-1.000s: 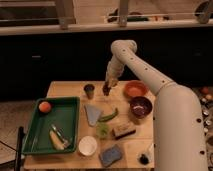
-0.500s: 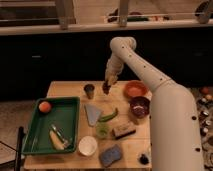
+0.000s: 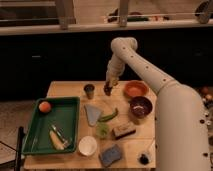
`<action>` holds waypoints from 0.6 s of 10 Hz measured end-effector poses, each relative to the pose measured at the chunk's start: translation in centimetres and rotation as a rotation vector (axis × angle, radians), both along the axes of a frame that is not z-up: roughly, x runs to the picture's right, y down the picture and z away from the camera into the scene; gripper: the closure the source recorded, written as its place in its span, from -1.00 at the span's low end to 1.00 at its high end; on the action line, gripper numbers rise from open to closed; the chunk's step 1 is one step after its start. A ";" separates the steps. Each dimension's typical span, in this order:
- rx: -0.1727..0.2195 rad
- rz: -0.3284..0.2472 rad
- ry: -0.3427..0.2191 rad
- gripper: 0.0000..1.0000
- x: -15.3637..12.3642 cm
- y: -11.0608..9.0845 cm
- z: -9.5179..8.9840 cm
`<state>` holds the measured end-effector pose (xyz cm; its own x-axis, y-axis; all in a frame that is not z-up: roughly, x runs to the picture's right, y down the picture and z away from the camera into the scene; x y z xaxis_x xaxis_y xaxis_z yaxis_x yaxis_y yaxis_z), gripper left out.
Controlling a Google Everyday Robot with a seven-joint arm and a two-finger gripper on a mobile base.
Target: Place grapes in plastic cup
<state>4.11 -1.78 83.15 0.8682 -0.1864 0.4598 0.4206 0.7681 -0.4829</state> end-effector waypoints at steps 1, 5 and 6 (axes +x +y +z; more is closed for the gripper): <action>0.002 -0.017 -0.012 0.95 0.2 1.1 -1.0; 0.003 -0.134 -0.083 0.95 -0.1 4.7 -4.5; -0.002 -0.154 -0.093 0.95 -0.4 5.1 -4.9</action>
<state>3.67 3.32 78.29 0.7832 -0.3126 0.5374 0.5760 0.6902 -0.4379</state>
